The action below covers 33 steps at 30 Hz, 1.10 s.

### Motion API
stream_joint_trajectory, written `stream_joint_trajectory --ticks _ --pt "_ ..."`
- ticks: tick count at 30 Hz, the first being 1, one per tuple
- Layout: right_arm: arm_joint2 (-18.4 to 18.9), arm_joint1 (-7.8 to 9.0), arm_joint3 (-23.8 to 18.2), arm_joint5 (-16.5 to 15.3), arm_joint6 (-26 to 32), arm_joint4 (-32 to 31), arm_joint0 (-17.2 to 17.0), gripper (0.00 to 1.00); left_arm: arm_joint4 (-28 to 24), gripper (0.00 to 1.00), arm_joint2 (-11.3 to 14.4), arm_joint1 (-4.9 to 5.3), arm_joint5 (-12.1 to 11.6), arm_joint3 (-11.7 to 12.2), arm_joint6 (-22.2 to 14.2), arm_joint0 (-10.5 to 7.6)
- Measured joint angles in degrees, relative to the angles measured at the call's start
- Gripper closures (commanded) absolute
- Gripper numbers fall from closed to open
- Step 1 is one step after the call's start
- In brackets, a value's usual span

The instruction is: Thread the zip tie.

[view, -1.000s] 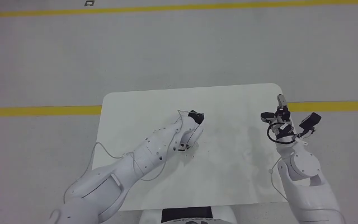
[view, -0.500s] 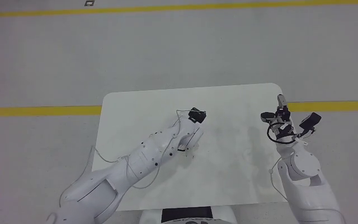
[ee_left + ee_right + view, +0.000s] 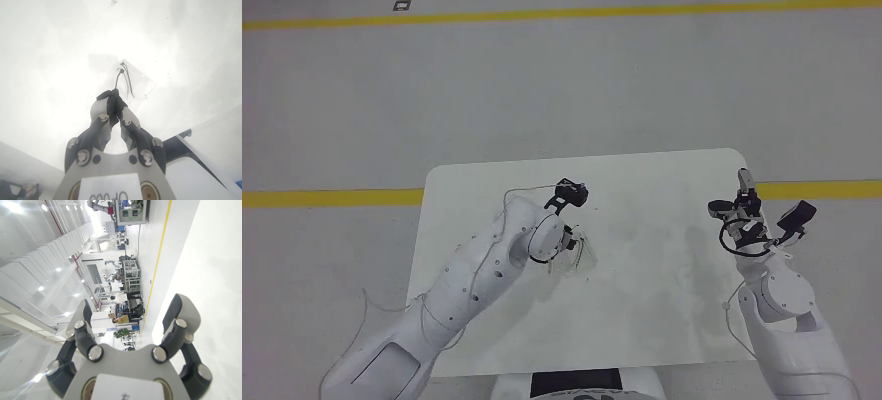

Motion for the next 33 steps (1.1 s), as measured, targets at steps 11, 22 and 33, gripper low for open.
stream_joint_trajectory --ticks 11,22,33 --pt "0.0 0.00 0.0 0.0 0.0 0.0 0.0 0.00 -6.8 1.00 -12.2 4.14 -10.1 -6.3 0.5 8.64" --pt "0.0 0.00 0.0 0.0 0.0 0.0 0.0 0.00 -1.9 1.00 -10.8 5.43 -17.6 -9.3 3.7 9.39" --pt "0.0 0.00 0.0 0.0 0.0 0.0 0.0 0.00 -2.3 1.00 -10.8 5.46 -18.1 -8.8 4.4 9.67"
